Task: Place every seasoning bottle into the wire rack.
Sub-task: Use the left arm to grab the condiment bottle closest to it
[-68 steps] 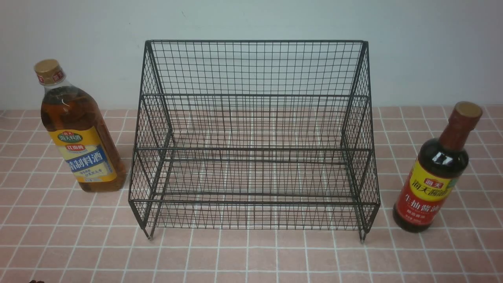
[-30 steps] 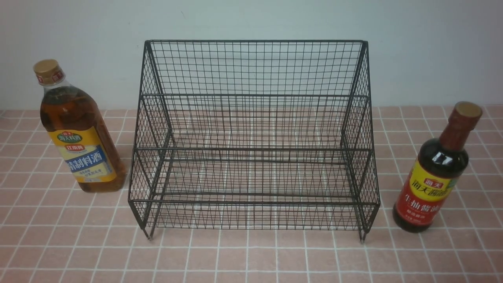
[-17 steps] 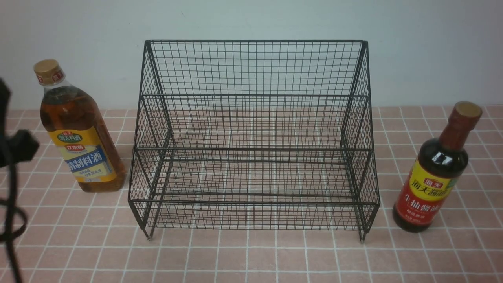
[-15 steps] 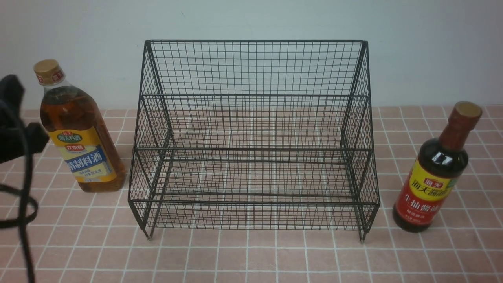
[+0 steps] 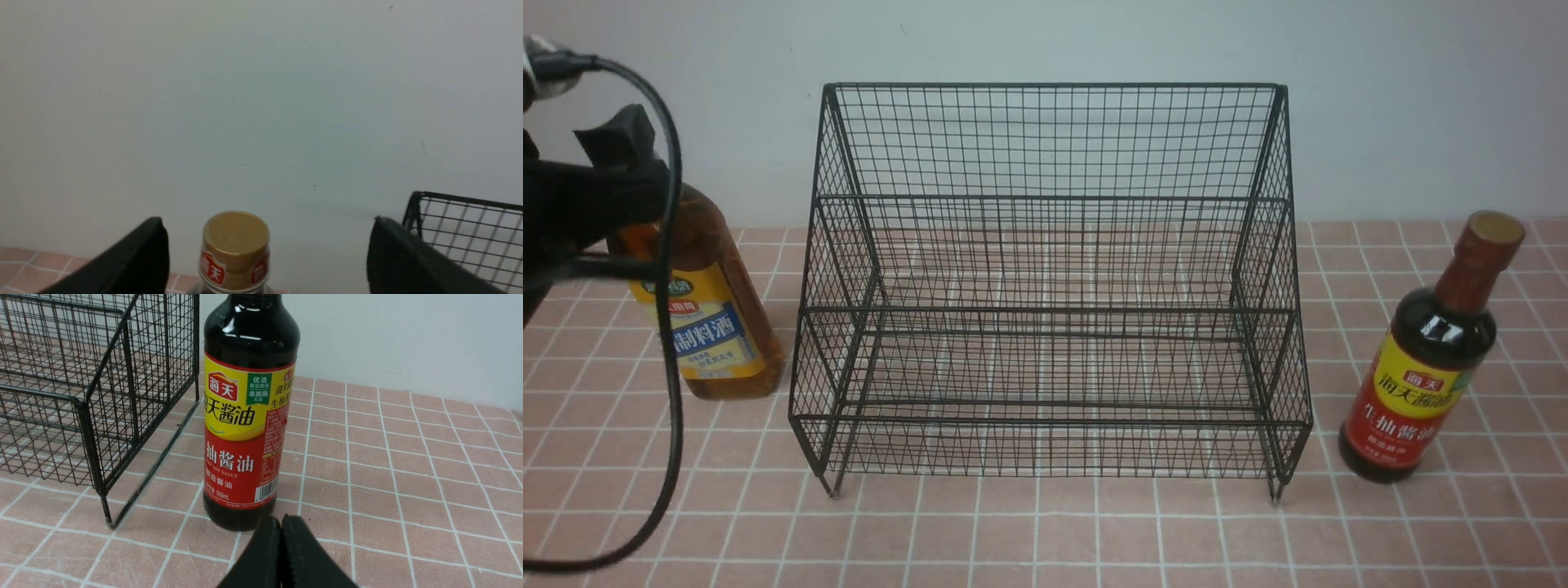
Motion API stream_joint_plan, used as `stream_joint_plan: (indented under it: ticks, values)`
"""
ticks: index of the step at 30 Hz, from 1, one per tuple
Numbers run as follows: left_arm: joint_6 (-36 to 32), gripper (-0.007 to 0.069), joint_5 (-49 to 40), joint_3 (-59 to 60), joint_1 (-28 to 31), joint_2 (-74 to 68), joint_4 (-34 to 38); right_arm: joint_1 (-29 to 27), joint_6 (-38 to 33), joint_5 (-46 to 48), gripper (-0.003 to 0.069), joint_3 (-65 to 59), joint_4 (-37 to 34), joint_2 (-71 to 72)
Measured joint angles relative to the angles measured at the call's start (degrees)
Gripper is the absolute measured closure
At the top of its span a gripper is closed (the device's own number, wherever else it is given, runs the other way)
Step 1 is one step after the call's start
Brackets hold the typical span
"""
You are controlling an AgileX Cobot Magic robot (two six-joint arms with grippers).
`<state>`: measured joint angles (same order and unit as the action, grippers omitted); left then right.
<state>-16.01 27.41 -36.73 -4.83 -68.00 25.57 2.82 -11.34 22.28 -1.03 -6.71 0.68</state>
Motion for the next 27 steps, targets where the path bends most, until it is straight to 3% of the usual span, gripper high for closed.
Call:
stream_joint_plan:
  ticks: [7, 12, 27]
  values:
    - [-8.2, 0.0032, 0.1, -4.0, 0.0, -5.5, 5.2, 0.0, 0.0, 0.0, 0.0673, 0.0, 0.0, 0.0]
    - [-9.0, 0.0033, 1.4, -6.5, 0.0, -10.2, 10.1, 0.0, 0.0, 0.0, 0.0673, 0.0, 0.0, 0.0]
    - [-13.3, 0.0033, 1.4, -9.2, 3.7, -15.9, 11.9, 0.0, 0.0, 0.0, 0.0673, 0.0, 0.0, 0.0]
